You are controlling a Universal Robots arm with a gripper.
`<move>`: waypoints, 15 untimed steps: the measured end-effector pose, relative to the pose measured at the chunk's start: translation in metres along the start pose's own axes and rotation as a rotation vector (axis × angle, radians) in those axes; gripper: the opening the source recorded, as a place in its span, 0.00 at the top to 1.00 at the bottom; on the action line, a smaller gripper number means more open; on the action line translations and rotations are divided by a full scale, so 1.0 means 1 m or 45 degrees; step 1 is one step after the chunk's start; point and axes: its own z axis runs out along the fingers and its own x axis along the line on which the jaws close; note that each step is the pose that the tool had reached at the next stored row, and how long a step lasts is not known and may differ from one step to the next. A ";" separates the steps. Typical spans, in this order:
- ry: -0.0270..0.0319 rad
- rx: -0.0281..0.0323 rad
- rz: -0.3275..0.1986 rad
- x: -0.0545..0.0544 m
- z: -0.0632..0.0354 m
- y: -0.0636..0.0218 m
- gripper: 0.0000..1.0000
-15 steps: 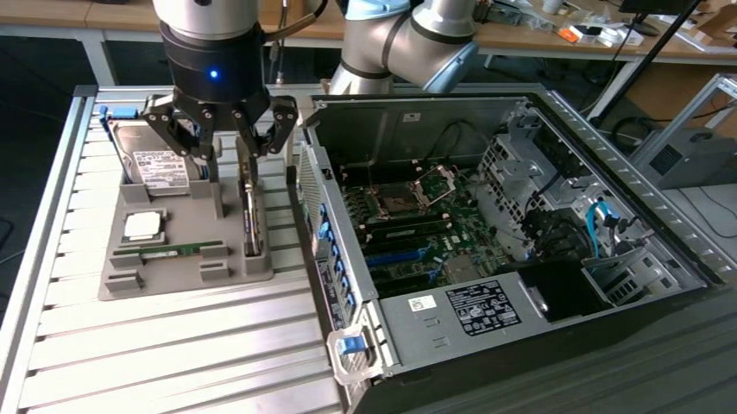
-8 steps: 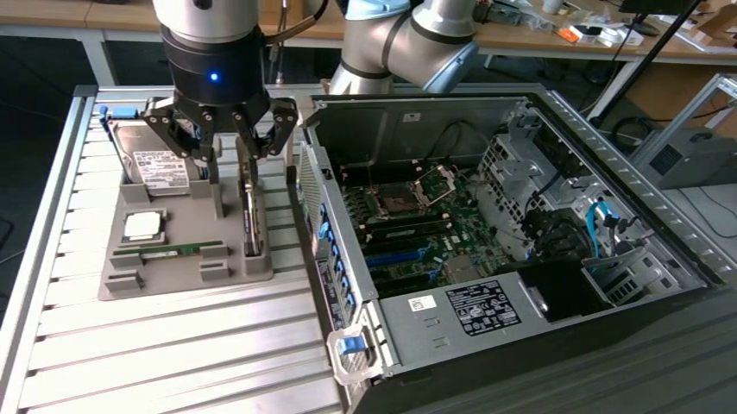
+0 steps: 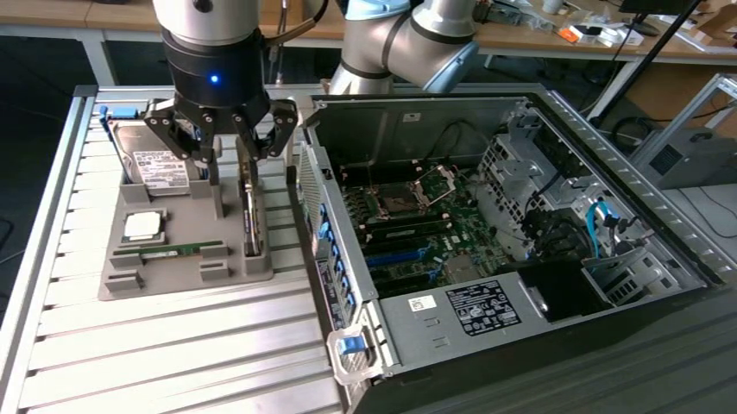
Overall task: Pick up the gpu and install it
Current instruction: 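Pick up the gpu and move the gpu toward the slot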
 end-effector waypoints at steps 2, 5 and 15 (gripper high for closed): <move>0.0001 0.0001 0.000 0.000 0.0006 0.0000 0.52; 0.0000 0.0000 0.000 0.000 0.0017 -0.0001 0.52; 0.0001 0.0001 0.000 0.000 0.0048 -0.0002 0.52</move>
